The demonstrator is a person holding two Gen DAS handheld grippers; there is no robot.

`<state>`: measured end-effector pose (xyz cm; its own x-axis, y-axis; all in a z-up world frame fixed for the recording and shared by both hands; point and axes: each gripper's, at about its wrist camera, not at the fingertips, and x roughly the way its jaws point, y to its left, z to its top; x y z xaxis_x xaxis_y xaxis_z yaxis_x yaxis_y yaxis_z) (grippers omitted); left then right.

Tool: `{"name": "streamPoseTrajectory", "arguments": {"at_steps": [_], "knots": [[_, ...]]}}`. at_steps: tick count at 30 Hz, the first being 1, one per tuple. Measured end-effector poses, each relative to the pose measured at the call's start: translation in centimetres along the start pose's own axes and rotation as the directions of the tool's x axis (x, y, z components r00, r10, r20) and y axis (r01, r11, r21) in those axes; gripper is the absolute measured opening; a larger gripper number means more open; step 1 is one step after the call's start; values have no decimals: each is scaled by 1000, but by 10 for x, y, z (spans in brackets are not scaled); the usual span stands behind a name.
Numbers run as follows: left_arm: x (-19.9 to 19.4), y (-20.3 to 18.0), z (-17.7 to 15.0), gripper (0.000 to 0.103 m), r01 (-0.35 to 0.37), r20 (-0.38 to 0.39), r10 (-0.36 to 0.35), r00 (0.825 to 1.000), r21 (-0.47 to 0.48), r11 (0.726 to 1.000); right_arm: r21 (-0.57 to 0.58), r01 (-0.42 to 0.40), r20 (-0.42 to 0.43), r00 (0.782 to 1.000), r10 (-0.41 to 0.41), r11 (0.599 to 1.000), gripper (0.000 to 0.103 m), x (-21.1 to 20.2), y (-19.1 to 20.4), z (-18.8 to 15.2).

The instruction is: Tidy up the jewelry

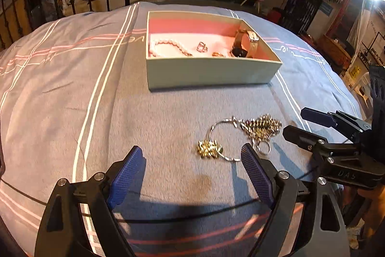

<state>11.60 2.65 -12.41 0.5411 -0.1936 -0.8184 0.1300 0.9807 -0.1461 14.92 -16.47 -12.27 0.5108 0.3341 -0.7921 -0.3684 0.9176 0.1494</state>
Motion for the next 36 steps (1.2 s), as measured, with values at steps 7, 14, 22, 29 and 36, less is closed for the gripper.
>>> {"name": "streamPoseTrajectory", "arguments": {"at_steps": [7, 14, 22, 29, 36], "knots": [[10, -4, 2, 78, -63, 2, 63, 998, 39, 997, -29, 27, -8, 1000, -27, 999, 69, 2, 10, -8], [16, 16, 4, 81, -121, -2, 121, 993, -6, 993, -191, 41, -24, 999, -47, 981, 73, 24, 42, 7], [7, 34, 2, 80, -149, 5, 149, 989, -56, 987, -138, 152, -65, 985, -162, 979, 73, 33, 17, 17], [-5, 21, 0, 79, -74, 49, 75, 996, -16, 997, -61, 212, -2, 977, -213, 975, 74, 1, -13, 15], [11, 0, 0, 75, -43, 31, 42, 999, 53, 998, -28, 17, -41, 999, -18, 999, 73, -1, 7, 4]]}}
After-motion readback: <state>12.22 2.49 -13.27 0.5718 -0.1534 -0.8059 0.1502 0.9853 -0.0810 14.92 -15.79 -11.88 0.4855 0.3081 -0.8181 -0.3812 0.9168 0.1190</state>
